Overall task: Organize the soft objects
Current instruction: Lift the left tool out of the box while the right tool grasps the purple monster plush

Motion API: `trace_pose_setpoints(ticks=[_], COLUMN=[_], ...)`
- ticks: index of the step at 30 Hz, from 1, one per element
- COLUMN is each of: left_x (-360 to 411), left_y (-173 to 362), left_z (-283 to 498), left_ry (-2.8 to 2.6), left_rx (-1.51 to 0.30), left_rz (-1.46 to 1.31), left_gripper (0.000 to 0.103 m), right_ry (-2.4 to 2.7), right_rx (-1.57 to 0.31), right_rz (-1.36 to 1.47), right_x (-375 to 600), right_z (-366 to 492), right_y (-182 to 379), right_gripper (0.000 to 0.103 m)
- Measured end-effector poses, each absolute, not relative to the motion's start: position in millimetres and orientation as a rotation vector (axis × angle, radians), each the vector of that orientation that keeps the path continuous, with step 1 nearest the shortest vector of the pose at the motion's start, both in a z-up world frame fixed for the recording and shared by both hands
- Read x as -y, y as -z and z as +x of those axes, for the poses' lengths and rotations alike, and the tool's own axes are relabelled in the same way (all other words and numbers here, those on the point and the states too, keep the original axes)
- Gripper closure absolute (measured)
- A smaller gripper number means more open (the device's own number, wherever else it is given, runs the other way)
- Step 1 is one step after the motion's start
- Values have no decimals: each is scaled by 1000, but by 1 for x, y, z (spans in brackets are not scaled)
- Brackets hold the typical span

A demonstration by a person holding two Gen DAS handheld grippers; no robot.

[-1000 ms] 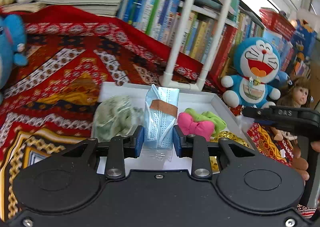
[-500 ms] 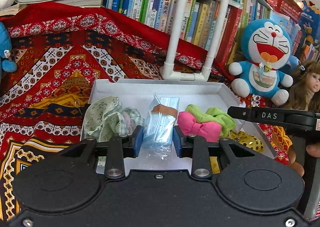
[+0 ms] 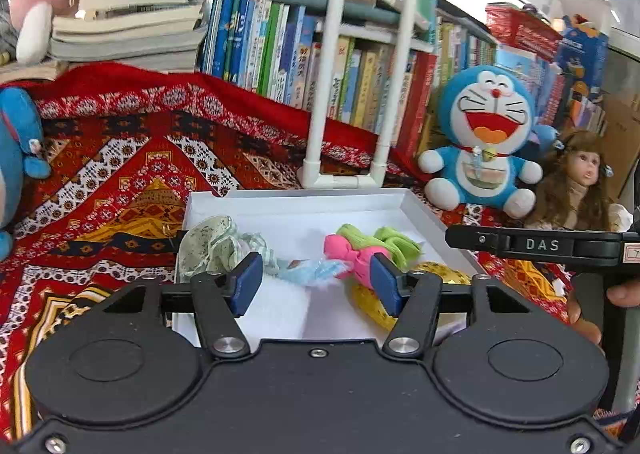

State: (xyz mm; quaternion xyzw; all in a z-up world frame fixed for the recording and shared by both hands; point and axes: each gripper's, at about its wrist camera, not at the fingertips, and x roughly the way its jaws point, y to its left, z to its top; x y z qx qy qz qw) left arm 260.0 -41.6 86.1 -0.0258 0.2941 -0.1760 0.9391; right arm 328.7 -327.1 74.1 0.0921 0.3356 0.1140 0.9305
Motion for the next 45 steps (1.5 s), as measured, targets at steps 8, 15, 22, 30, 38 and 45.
trace_pose_setpoints(ticks=[8,15,22,30,38,45], left_x=[21,-8,-29,-32,-34,-28], left_y=[-95,-92,-83,-72,-54,-43], left_z=[211,175,153,133,145,152], left_ry=[357,321,282,345,398,401], left_rx=[-587,-630,-770,-836,-920,-925], left_rz=[-48,-54,-56,-82,-238,-261], left_gripper=[34,27,26,29,36,36], right_ry=[-268,-274,-277,-264,-254,-243], right_rx=[-768,-895,-997,-1053,-1075,-1038], right_rz=[25,-25,-36,-43,-35,-38], right_x=[321,314,301,290,289,291], right_z=[291,289,299,307,311,303], right_y=[-89,-84,-73,-59,-47,-58], right_gripper=[26,19,16,16,17,39])
